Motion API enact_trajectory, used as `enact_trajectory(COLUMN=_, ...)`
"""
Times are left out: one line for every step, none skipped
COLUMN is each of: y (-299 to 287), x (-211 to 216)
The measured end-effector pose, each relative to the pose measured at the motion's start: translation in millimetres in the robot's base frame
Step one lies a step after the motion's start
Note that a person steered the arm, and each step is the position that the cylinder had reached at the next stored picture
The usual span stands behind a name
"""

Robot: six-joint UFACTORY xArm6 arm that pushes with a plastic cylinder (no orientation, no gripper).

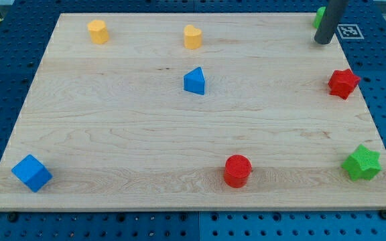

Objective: Move your arm to the right of the yellow heart

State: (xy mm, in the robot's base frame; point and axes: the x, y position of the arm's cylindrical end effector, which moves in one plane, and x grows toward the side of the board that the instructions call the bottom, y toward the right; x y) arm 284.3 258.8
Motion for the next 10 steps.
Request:
enact_trajectory(y=-9.8, x=0.0)
enact_trajectory(y=-37.1, x=0.0)
enact_trajectory(y=-60.4, x=0.0)
enact_trajectory(y=-70.8, x=0.0)
enact_trajectory(y=-77.2, x=0.0)
enact_trajectory(y=-79.5, x=0.0)
enact_trajectory(y=-82.7, x=0.0)
enact_trajectory(y=-84.6, x=0.0)
enact_trajectory(y=-84.6, x=0.0)
enact_trajectory(y=-84.6, x=2.9)
